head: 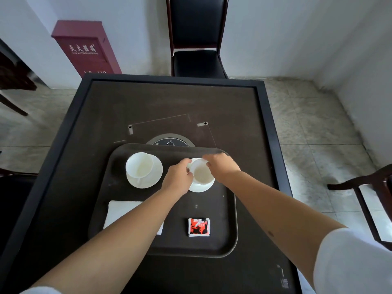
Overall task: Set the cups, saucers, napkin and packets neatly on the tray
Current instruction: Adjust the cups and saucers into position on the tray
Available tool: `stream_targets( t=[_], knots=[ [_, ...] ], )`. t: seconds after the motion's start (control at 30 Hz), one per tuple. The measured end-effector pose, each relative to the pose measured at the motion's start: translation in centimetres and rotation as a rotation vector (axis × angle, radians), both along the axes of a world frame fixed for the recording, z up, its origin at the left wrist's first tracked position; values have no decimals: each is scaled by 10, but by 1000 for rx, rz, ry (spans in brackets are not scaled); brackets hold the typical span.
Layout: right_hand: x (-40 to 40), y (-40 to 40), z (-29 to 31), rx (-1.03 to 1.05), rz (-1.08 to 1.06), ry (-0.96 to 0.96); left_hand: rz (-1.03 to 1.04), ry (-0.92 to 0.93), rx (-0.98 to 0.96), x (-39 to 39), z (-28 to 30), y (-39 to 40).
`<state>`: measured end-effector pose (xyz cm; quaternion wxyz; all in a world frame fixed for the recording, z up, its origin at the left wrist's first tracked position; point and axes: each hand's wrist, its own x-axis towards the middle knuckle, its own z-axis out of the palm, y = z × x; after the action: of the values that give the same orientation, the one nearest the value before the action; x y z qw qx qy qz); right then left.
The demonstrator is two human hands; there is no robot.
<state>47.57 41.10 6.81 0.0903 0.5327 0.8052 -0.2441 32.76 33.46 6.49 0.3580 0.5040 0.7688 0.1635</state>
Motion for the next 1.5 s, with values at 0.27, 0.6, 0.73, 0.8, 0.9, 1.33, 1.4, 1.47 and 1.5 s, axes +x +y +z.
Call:
stream_targets(
  t=[0.27, 0.6, 0.73, 0.8, 0.9, 1.33, 1.4, 1.47, 1.5],
  knots=[
    [9, -23, -18, -102, -356, 267, 74, 49, -11, 9, -6, -14],
    [17, -32, -16, -259, -712, 448, 89, -152, 54, -5, -19, -7],
    [17, -36, -17, -400, -785, 565, 123, -175, 89, -3, -22, -12],
    [15, -40, -17, -451, -801, 598, 170, -137, 102, -1, -23, -11],
    [13, -45, -20, -471, -838, 622, 137, -126, 97, -2, -25, -10],
    [13, -49, -24, -334, -834, 605, 119, -196, 70, -4, -31, -14],
    [14, -48, -23, -328, -831, 596, 121, -215, 75, -3, -31, -15],
    [13, -48, -22, -332, -836, 588, 121, -228, 77, -3, -32, -17],
    [13, -48, -22, -337, -835, 580, 123, -235, 75, -3, -32, -17]
  ],
)
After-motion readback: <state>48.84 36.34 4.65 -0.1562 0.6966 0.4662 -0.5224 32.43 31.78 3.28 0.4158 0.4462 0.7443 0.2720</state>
